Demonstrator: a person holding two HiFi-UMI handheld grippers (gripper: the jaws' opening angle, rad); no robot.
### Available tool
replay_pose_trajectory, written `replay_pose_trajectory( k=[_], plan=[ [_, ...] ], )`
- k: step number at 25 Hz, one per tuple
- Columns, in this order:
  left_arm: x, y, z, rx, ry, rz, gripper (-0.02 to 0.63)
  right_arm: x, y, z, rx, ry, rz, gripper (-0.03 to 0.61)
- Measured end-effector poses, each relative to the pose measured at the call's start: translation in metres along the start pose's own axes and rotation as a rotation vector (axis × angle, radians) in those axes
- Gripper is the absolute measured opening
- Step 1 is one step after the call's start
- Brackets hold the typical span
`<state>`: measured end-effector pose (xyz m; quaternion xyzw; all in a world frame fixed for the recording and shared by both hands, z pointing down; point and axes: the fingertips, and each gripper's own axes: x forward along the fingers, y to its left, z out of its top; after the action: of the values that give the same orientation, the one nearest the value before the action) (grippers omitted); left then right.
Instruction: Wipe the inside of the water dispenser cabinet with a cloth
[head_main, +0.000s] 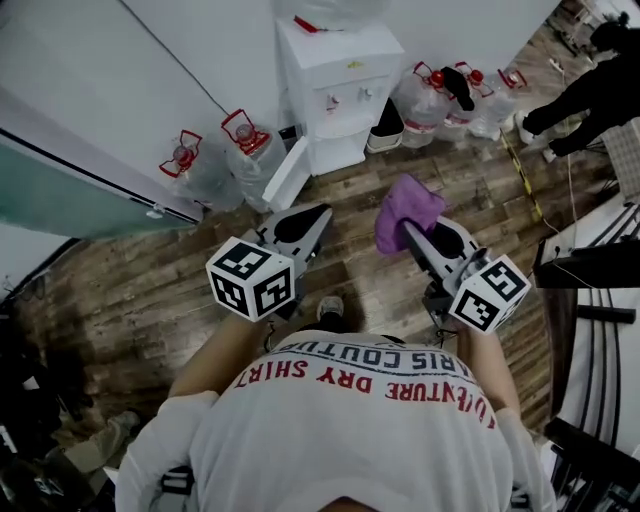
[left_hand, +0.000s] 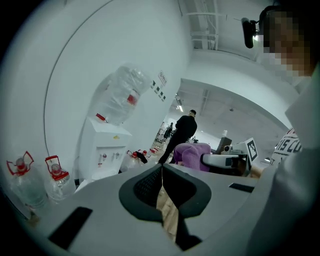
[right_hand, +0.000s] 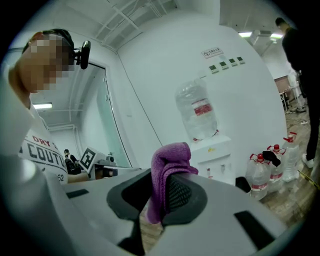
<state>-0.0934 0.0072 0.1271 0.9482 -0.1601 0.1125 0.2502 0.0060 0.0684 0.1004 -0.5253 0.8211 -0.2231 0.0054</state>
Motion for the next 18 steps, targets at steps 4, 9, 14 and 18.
replay_pose_trajectory(
  k=[4,9,14,18],
  plan=[
    [0.028,0.013,0.013,0.012,-0.003,0.012,0.028,0.018,-0.023,0.004,0.012,0.010,0.022,0.063],
    [0.065,0.028,0.027,0.015,-0.011,0.052,0.028,0.039,-0.063,0.013,0.019,0.028,0.057,0.063],
    [0.104,0.048,0.038,-0.022,-0.033,0.140,0.028,0.060,-0.115,0.024,0.035,0.069,0.142,0.063],
    [0.136,0.060,0.056,-0.020,-0.071,0.214,0.028,0.081,-0.153,0.039,0.008,0.122,0.232,0.063]
  ],
)
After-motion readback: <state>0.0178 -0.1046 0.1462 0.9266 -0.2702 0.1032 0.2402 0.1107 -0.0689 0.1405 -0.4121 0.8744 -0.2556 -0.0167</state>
